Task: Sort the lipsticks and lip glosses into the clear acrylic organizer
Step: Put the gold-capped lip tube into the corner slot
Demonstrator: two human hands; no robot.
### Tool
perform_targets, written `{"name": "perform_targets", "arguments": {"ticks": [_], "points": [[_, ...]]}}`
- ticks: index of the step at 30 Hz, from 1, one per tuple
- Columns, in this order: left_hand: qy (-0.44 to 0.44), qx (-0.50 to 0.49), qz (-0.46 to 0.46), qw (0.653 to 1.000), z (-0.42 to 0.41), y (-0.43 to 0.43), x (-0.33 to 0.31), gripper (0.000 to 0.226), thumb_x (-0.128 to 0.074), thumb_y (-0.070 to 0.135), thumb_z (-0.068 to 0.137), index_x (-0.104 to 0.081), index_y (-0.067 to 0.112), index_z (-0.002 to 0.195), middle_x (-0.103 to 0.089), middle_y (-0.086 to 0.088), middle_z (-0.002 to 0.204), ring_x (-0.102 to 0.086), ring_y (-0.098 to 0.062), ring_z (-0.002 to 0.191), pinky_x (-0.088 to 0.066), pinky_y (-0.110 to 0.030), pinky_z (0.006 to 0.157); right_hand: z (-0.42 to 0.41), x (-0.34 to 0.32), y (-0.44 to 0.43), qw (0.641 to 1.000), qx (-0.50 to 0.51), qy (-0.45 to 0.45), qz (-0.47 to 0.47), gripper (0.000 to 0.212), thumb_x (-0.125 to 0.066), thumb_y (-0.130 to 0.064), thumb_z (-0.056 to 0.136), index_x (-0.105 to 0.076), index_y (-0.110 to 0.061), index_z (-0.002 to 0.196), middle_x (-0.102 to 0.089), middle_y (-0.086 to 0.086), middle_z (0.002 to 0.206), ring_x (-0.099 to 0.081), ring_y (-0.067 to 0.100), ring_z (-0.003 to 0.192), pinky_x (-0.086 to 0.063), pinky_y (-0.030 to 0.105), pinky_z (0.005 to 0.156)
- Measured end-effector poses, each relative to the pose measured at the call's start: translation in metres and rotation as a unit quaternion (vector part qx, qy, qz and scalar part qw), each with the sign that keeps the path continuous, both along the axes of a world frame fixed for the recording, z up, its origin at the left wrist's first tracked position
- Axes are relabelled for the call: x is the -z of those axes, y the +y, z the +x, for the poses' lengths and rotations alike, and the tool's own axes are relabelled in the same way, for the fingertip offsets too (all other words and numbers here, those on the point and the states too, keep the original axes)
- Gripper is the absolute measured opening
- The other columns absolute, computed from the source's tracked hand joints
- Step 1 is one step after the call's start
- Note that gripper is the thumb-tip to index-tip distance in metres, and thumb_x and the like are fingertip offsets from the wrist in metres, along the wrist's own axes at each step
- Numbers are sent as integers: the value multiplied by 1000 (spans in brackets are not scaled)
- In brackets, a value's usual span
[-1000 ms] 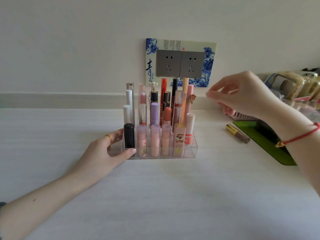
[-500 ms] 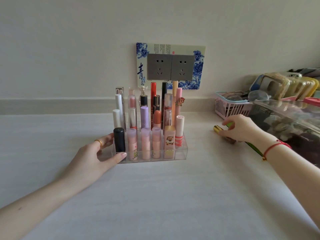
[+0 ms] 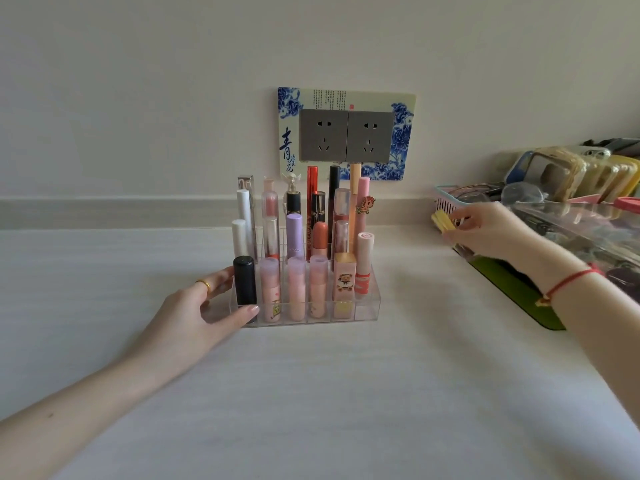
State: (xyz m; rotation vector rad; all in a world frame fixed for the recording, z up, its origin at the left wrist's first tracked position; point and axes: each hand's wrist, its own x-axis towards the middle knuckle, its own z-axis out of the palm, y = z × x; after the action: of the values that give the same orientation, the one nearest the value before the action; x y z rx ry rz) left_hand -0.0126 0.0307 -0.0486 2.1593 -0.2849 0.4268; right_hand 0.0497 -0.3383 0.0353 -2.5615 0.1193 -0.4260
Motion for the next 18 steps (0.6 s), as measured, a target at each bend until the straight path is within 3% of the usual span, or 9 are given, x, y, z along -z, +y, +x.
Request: {"name": "perform_targets", "arguments": {"ticks": [3, 5, 8, 11, 18], "points": [[-6, 4, 3, 1000, 1, -1, -1, 78, -63, 55, 55, -53, 24, 126, -59, 19, 118, -48, 13, 111, -37, -4, 81, -19, -32, 17, 985, -54, -27, 161, 36, -69, -15, 76, -61, -18, 112, -67, -1, 89, -63, 13, 69, -52, 23, 59], [-9, 1, 5, 1000, 1, -1, 0, 75, -65, 52, 59, -52, 23, 127, -59, 18, 120, -48, 10, 113, -37, -9, 84, -34, -48, 30, 972, -111, -22, 206, 28, -71, -13, 72, -65, -20, 99, -69, -2, 85, -66, 14, 75, -56, 25, 66], [-16, -7, 8, 1000, 1, 0, 1, 62, -71, 38, 69, -52, 24, 127, -59, 16, 120, -49, 7, 113, -37, -13, 87, -51, -60, 48, 963, -194, 6, 186, 20, -74, -14, 68, -66, -24, 82, -74, -4, 79, -70, 10, 72, -57, 19, 64], [-19, -9, 7, 1000, 2, 0, 2, 60, -72, 32, 71, -52, 24, 127, -58, 15, 120, -49, 6, 114, -36, -14, 89, -60, -58, 66, 958, -238, 55, 147, 25, -75, -12, 68, -59, -29, 77, -73, -8, 76, -70, 9, 66, -53, 14, 53], [-28, 3, 12, 1000, 2, -1, 0, 66, -68, 43, 67, -51, 25, 127, -57, 20, 120, -48, 13, 110, -33, 6, 80, -54, -40, 87, 964, -253, 86, 14, 24, -77, -16, 67, -67, -15, 89, -73, -4, 71, -69, 9, 63, -53, 14, 53]]}}
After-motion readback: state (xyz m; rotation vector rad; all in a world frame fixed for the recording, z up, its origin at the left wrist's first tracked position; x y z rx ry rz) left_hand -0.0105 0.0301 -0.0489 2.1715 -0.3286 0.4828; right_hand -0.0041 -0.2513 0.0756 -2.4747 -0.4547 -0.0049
